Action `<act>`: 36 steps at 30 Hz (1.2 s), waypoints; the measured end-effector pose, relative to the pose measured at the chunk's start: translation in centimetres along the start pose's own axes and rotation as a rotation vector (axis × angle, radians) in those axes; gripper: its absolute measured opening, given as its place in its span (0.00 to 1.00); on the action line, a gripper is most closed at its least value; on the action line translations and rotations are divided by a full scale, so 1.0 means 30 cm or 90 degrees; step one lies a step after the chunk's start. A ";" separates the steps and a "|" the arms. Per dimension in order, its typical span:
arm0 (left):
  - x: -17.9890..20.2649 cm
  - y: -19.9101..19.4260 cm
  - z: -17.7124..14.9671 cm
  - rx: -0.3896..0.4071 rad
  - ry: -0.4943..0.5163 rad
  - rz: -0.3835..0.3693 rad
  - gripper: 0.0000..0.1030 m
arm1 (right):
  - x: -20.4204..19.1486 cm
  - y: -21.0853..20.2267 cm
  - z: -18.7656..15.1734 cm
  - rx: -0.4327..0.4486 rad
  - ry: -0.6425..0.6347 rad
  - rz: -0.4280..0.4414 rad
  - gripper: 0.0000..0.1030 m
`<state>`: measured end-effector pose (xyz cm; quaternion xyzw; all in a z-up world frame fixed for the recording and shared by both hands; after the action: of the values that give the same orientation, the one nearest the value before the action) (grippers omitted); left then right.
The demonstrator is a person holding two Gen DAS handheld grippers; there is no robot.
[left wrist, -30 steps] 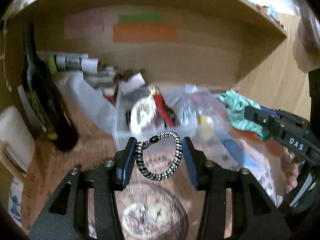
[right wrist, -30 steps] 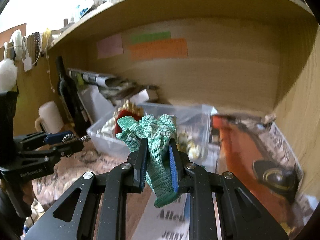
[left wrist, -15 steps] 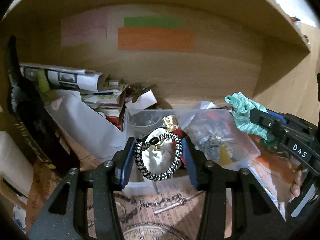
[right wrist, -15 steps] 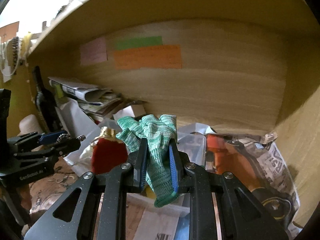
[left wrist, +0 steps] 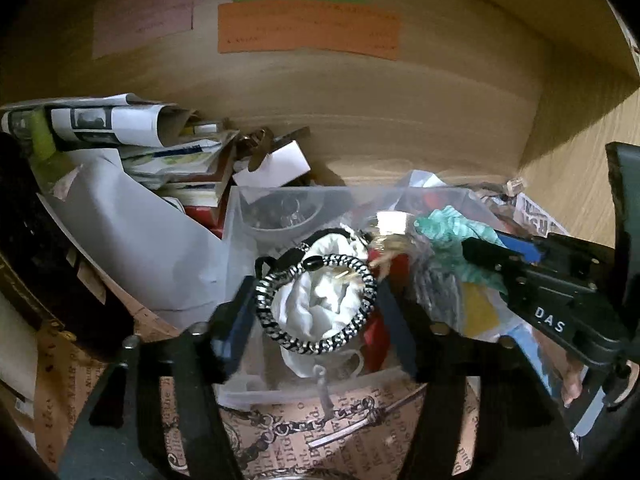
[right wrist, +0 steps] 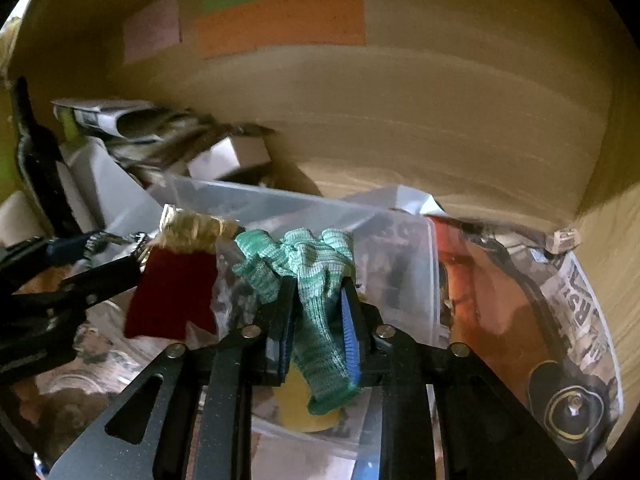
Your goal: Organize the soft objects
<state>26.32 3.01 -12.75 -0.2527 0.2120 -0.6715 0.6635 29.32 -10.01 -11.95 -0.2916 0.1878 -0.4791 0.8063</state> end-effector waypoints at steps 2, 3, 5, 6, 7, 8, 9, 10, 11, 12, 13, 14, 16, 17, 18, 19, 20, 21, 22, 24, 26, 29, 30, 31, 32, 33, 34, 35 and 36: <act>0.000 0.004 -0.007 -0.004 0.002 0.003 0.66 | 0.005 0.003 -0.004 -0.006 0.002 -0.001 0.26; -0.001 0.007 -0.013 -0.009 0.003 0.003 0.66 | 0.006 0.004 -0.004 -0.007 0.001 -0.004 0.33; -0.003 0.003 -0.019 -0.015 -0.001 -0.002 0.66 | 0.014 -0.008 -0.001 0.000 0.000 -0.013 0.46; -0.006 -0.002 -0.020 -0.015 -0.004 -0.005 0.66 | 0.015 -0.021 0.003 0.007 0.000 -0.012 0.55; -0.008 -0.006 -0.021 -0.014 -0.006 -0.007 0.67 | 0.014 -0.028 0.007 0.012 0.001 -0.011 0.60; -0.011 -0.013 -0.021 -0.012 -0.009 -0.008 0.67 | 0.014 -0.040 0.013 0.021 0.001 -0.012 0.61; -0.016 -0.027 -0.020 -0.009 -0.014 -0.011 0.67 | 0.014 -0.050 0.019 0.027 0.000 -0.012 0.62; -0.018 -0.035 -0.018 -0.005 -0.017 -0.014 0.67 | 0.013 -0.065 0.024 0.033 0.000 -0.011 0.62; -0.021 -0.050 -0.016 0.000 -0.020 -0.016 0.67 | 0.012 -0.077 0.029 0.038 -0.001 -0.008 0.62; -0.024 -0.068 -0.012 0.007 -0.022 -0.016 0.67 | 0.010 -0.100 0.035 0.047 -0.001 -0.005 0.62; -0.026 -0.096 -0.004 0.020 -0.024 -0.016 0.67 | 0.007 -0.115 0.040 0.054 -0.002 -0.004 0.62; -0.027 -0.110 0.001 0.027 -0.025 -0.016 0.67 | 0.004 -0.144 0.048 0.067 -0.003 -0.002 0.62; -0.024 -0.173 0.022 0.056 -0.023 -0.015 0.67 | -0.004 -0.187 0.065 0.089 -0.005 0.003 0.62; -0.021 -0.190 0.034 0.066 -0.021 -0.014 0.67 | -0.010 -0.211 0.072 0.099 -0.005 0.005 0.62; -0.015 -0.230 0.047 0.086 -0.018 -0.012 0.67 | -0.015 -0.241 0.079 0.113 -0.006 0.008 0.62; -0.012 -0.251 0.057 0.097 -0.016 -0.012 0.67 | -0.022 -0.276 0.087 0.127 -0.007 0.012 0.62; -0.007 -0.282 0.067 0.112 -0.014 -0.011 0.67 | -0.028 -0.303 0.094 0.139 -0.008 0.015 0.62; 0.000 -0.316 0.076 0.128 -0.012 -0.011 0.67 | -0.036 -0.341 0.102 0.155 -0.009 0.020 0.62; 0.006 -0.356 0.085 0.147 -0.010 -0.010 0.68 | -0.044 -0.362 0.108 0.165 -0.010 0.022 0.63; 0.014 -0.419 0.095 0.177 -0.008 -0.009 0.78 | -0.058 -0.419 0.121 0.191 -0.012 0.027 0.64; 0.020 -0.484 0.104 0.214 -0.007 -0.003 0.88 | -0.072 -0.471 0.130 0.216 -0.012 0.031 0.68; 0.033 -0.558 0.111 0.249 0.007 0.005 0.91 | -0.077 -0.534 0.126 0.220 -0.008 0.021 0.68; 0.040 -0.585 0.111 0.260 0.013 0.005 0.91 | -0.081 -0.551 0.127 0.227 -0.008 0.023 0.68; 0.044 -0.597 0.114 0.265 0.016 0.003 0.91 | -0.084 -0.571 0.127 0.235 -0.006 0.025 0.70; 0.046 -0.611 0.114 0.270 0.018 0.003 0.94 | -0.087 -0.586 0.127 0.241 -0.005 0.026 0.72; 0.050 -0.627 0.113 0.276 0.020 0.003 0.96 | -0.089 -0.601 0.127 0.247 -0.003 0.027 0.77; 0.055 -0.623 0.112 0.279 0.021 0.004 0.98 | -0.089 -0.613 0.125 0.253 -0.001 0.027 0.80; 0.056 -0.633 0.111 0.284 0.021 0.005 0.98 | -0.092 -0.628 0.124 0.259 0.001 0.029 0.81; 0.060 -0.642 0.107 0.287 0.021 0.006 0.99 | -0.095 -0.642 0.121 0.263 0.001 0.030 0.81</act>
<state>13.23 1.94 1.82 -0.0859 0.0687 -0.7027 0.7029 17.34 -13.57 3.40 -0.1152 0.0928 -0.4884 0.8600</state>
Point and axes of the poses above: each gripper's, at about its wrist camera, not at the fingertips, and y roughly the way its jaws point, x to its right, z to its top, the point moved 9 cm from there along y, roughly the way its jaws point
